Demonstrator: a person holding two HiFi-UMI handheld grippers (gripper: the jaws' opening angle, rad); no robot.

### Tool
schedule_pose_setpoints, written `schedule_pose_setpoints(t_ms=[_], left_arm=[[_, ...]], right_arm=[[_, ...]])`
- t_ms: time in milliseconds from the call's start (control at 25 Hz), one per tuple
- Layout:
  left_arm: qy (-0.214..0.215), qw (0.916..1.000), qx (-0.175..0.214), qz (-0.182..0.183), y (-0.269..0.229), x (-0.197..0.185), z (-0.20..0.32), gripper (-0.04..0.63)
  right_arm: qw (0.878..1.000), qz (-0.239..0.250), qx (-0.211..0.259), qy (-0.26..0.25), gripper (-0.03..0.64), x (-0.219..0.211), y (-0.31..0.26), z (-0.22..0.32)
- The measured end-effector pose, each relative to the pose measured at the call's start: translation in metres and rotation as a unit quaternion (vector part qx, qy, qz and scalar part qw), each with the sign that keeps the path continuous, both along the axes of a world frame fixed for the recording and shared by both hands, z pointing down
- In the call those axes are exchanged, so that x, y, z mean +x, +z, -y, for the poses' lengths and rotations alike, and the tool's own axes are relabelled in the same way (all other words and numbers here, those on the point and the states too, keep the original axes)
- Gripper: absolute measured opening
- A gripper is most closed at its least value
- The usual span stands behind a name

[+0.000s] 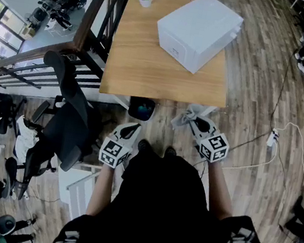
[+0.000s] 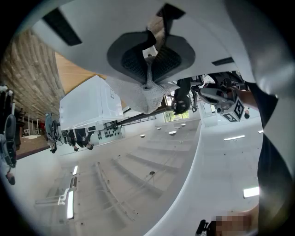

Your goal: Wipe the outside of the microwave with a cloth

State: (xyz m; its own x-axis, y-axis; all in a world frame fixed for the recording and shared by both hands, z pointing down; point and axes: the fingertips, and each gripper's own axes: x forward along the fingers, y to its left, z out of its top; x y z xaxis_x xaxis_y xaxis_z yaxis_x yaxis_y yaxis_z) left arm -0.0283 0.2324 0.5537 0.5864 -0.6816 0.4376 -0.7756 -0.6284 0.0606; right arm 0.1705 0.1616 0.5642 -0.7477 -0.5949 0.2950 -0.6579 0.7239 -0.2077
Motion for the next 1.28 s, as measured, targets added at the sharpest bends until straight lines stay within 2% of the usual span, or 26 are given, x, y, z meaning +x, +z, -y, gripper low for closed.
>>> schedule_pose_setpoints(t_ms=[520,920,1280], left_arm=[[-0.006,0.9999,-0.012,-0.008,-0.001,0.016,0.0,0.002],[-0.022,0.9997,-0.01,0.0,-0.001,0.012,-0.006,0.002],[-0.027,0.9996,-0.004,-0.008,0.001,0.004,0.004,0.002]], right_arm=[[1.0,-0.003,0.004,-0.007,0.028,0.001,0.002,0.003],[1.0,0.01,0.001,-0.014,0.028,0.002,0.004,0.004],[1.0,0.008,-0.001,-0.011,0.028,-0.005,0.009,0.018]])
